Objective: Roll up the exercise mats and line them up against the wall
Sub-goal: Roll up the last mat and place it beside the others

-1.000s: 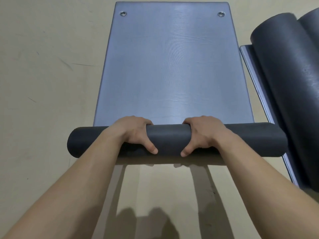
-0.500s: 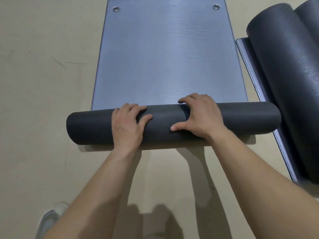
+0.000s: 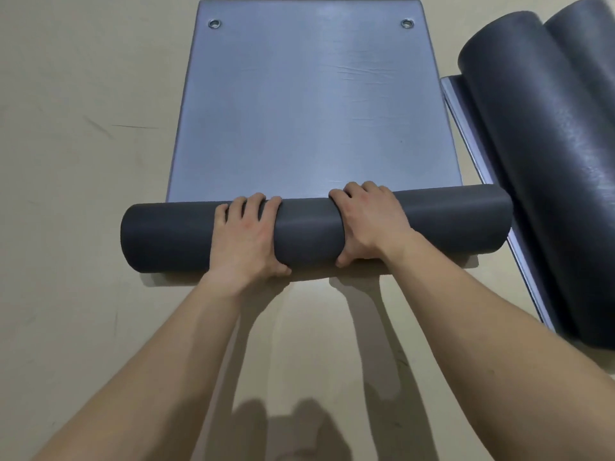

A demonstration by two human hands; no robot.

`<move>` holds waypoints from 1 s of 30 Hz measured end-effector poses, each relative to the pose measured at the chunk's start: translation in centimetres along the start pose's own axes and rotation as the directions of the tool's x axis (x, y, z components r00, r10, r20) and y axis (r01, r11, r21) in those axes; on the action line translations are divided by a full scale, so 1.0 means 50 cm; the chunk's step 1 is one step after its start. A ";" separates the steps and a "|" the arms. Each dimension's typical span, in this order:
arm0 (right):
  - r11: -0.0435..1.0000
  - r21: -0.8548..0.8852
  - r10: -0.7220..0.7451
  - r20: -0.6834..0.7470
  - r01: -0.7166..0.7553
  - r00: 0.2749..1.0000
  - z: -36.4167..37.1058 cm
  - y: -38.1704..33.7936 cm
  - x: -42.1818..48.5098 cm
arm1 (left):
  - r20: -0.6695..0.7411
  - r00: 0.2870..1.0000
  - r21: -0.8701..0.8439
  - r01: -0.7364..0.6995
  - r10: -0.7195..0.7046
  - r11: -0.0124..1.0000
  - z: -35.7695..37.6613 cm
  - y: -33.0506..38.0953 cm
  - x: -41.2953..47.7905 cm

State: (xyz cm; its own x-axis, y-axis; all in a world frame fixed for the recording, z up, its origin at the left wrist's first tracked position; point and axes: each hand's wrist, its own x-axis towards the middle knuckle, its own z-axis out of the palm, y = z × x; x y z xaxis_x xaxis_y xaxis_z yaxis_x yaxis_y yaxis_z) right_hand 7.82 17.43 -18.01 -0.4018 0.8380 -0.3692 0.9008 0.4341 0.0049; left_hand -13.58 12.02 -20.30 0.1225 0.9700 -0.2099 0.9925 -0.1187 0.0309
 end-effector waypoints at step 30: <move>0.988 0.156 -0.046 0.294 -0.001 0.955 -0.050 -0.013 -0.051 | 0.437 0.899 0.001 -0.027 0.024 1.000 -0.091 -0.017 -0.005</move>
State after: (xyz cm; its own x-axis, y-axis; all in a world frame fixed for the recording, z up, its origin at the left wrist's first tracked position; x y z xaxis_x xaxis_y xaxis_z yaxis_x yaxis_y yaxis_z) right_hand 7.86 15.85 -14.78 -0.3763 0.6828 -0.6262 0.9158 0.3764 -0.1400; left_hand -14.49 12.87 -15.84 0.1358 0.7766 -0.6152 0.9888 -0.1446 0.0358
